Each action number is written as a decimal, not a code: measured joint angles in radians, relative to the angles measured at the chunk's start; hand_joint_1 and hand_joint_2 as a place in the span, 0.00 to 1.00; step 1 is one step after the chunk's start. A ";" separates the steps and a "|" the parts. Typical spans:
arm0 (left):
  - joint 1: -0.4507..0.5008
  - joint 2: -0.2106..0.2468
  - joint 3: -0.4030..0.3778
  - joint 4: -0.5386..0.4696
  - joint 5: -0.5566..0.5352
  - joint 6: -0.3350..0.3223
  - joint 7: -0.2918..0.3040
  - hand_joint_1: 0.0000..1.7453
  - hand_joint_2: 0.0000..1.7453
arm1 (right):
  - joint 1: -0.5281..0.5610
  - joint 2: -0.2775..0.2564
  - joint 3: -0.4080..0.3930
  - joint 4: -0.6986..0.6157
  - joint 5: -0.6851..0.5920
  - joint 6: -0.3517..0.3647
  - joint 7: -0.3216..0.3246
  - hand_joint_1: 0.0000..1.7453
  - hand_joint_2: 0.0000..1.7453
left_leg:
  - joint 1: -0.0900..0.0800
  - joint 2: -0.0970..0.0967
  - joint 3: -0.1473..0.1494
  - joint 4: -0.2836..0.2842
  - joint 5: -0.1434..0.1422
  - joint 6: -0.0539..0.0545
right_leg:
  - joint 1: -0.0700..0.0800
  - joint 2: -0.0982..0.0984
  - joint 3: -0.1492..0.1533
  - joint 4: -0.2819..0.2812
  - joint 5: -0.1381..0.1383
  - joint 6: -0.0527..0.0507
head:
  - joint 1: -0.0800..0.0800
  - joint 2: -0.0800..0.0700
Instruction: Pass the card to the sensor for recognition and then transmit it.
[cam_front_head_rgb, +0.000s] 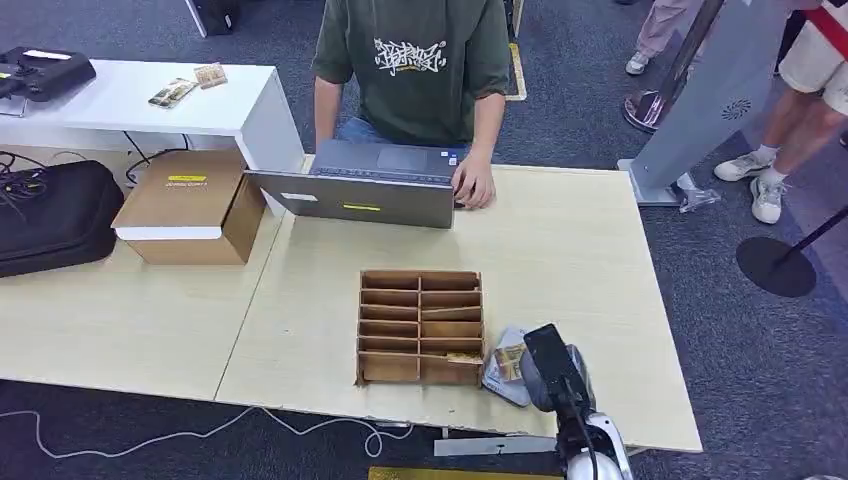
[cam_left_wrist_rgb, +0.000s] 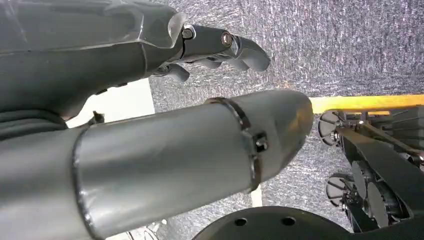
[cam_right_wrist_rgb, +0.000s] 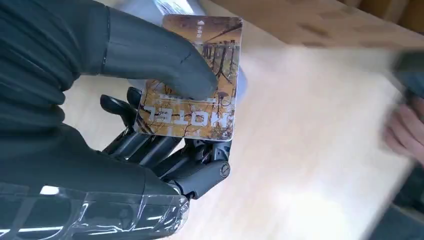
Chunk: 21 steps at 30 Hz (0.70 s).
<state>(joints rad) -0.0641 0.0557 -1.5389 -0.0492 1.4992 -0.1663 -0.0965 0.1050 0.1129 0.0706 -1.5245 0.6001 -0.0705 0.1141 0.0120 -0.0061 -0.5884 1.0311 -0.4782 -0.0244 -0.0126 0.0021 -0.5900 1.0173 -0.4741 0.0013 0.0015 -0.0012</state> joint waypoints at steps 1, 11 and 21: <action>0.000 0.000 0.000 0.000 0.000 0.000 0.000 0.00 0.00 | 0.000 0.000 0.000 0.000 0.000 0.000 0.000 1.00 1.00 | 0.000 0.000 0.000 0.000 0.000 0.000 | 0.000 0.000 0.000 0.000 0.000 0.000 | 0.000 0.000; 0.000 -0.007 0.000 0.000 -0.003 0.004 -0.011 0.00 0.00 | 0.004 0.000 -0.013 -0.141 0.032 -0.058 -0.037 1.00 1.00 | 0.000 0.000 -0.001 0.000 0.000 0.000 | 0.000 0.000 -0.001 0.000 0.000 0.000 | 0.000 0.000; -0.003 -0.013 -0.001 0.000 -0.004 0.013 -0.021 0.00 0.00 | -0.016 0.000 -0.022 -0.189 0.280 -0.155 -0.030 1.00 1.00 | 0.000 0.000 -0.001 0.000 0.000 0.000 | 0.000 0.000 -0.001 0.000 0.000 0.000 | 0.000 0.000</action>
<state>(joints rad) -0.0668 0.0423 -1.5400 -0.0488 1.4950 -0.1537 -0.1175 0.0895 0.1133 0.0485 -1.7132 0.8797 -0.2258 0.0839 0.0120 -0.0061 -0.5891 1.0311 -0.4784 -0.0243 -0.0126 0.0022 -0.5908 1.0173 -0.4745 0.0016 0.0015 -0.0011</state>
